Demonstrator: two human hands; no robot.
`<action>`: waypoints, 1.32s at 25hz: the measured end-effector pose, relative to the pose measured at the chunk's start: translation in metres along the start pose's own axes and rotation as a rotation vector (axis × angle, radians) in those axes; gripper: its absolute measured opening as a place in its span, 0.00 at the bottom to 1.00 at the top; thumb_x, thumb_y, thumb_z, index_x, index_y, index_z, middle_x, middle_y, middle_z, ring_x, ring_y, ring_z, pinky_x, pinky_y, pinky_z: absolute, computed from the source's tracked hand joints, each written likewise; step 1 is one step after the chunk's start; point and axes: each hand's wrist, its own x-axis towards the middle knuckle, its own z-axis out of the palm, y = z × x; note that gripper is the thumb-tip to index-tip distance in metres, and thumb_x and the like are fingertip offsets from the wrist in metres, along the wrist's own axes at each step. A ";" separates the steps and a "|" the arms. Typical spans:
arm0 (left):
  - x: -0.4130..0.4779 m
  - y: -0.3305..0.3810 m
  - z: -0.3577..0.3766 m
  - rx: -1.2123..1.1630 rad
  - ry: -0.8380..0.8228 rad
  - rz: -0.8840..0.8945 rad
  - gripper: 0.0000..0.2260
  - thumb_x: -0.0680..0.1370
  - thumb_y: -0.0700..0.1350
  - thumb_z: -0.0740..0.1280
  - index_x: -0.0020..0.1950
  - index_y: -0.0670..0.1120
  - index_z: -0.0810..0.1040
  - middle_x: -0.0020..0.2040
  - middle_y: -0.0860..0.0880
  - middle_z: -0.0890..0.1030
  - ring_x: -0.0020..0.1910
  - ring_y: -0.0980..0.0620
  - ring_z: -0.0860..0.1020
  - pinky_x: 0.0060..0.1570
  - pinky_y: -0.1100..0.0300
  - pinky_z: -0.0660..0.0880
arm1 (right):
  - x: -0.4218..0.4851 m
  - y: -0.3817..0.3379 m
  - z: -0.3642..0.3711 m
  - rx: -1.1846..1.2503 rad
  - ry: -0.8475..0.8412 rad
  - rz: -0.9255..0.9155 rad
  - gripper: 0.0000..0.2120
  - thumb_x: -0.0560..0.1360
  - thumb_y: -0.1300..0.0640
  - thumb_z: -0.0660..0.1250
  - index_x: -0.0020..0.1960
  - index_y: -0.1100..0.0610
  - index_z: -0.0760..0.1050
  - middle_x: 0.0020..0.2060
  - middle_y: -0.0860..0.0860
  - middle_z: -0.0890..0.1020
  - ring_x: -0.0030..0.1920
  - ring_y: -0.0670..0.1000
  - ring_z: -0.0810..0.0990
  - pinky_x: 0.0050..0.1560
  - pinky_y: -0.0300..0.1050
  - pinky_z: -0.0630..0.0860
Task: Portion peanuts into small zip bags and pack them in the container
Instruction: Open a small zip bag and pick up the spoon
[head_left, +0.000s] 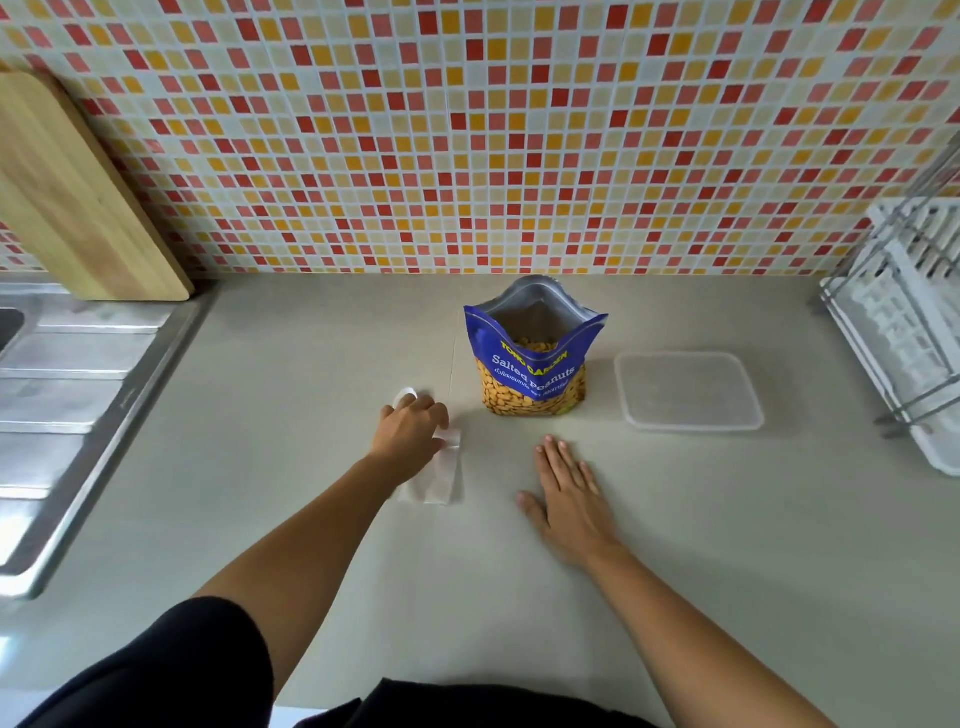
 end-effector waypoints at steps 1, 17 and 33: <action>0.001 0.000 0.001 0.006 -0.004 0.001 0.13 0.76 0.50 0.66 0.60 0.49 0.74 0.61 0.50 0.75 0.64 0.48 0.68 0.55 0.53 0.65 | 0.000 0.001 0.000 0.012 0.001 -0.020 0.48 0.69 0.32 0.25 0.75 0.60 0.55 0.75 0.54 0.54 0.75 0.52 0.49 0.71 0.50 0.46; -0.003 -0.006 -0.021 0.006 0.073 0.052 0.05 0.76 0.47 0.65 0.50 0.51 0.79 0.50 0.53 0.81 0.55 0.50 0.74 0.50 0.56 0.62 | -0.002 0.002 -0.004 -0.032 -0.039 -0.035 0.45 0.65 0.34 0.30 0.76 0.56 0.42 0.77 0.52 0.43 0.76 0.51 0.40 0.68 0.42 0.33; -0.026 0.031 -0.049 -1.461 -0.172 -0.100 0.08 0.75 0.31 0.65 0.46 0.43 0.72 0.40 0.42 0.81 0.39 0.47 0.83 0.42 0.60 0.80 | 0.007 -0.024 -0.058 1.511 0.125 0.296 0.10 0.73 0.66 0.68 0.48 0.53 0.72 0.35 0.50 0.75 0.31 0.42 0.74 0.34 0.33 0.73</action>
